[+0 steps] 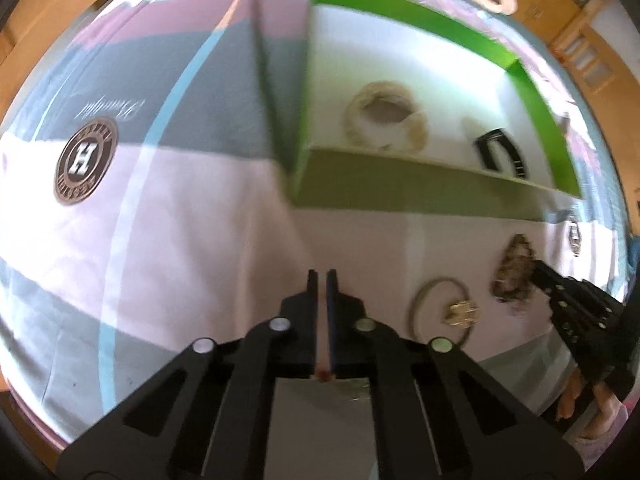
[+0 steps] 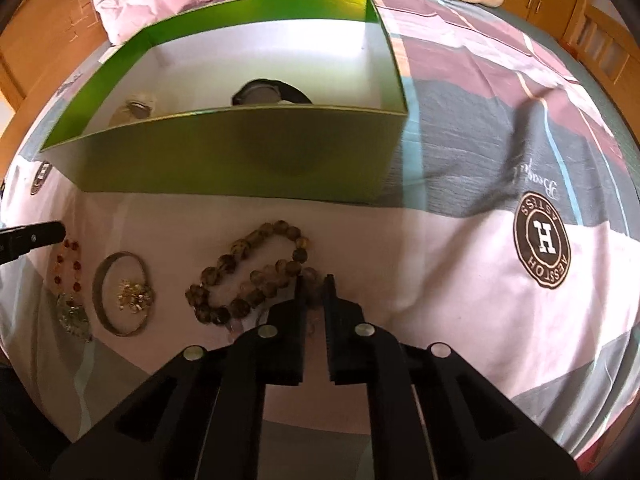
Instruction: Organize jewelry
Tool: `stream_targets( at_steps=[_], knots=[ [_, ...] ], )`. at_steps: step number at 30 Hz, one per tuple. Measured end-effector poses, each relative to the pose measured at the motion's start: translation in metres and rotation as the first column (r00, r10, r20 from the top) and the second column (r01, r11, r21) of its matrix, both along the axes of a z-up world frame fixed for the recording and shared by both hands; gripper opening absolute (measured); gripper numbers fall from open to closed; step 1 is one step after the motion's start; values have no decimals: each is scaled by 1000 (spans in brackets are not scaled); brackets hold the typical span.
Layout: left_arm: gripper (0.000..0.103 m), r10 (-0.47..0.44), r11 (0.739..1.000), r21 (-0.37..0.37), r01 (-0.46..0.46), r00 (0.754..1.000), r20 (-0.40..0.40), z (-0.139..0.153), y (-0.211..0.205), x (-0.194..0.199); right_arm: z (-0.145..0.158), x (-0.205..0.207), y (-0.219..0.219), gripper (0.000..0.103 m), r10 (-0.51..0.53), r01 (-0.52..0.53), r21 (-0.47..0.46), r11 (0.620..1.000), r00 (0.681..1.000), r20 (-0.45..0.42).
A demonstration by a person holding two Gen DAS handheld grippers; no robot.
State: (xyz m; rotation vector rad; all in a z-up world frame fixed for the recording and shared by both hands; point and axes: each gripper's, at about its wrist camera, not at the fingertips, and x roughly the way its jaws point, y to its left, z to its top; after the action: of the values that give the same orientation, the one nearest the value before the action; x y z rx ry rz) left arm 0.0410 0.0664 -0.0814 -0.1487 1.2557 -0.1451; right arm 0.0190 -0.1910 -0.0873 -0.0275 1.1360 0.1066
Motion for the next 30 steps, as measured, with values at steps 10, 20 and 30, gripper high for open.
stream_targets(
  at_steps=[10,20,30],
  knots=[
    [16,22,999,-32,-21,1000,11,6,7,5,16,-1,-14,8,-51,48,39,998,997,65],
    [37,59,998,-25,-61,996,-72,-2,37,-2,9,2,-16,8,-53,52,29,998,998,24],
    [26,-15,996,86,25,993,-114,-23,22,-6,2,7,-16,8,-47,47,22,999,999,2]
  ],
)
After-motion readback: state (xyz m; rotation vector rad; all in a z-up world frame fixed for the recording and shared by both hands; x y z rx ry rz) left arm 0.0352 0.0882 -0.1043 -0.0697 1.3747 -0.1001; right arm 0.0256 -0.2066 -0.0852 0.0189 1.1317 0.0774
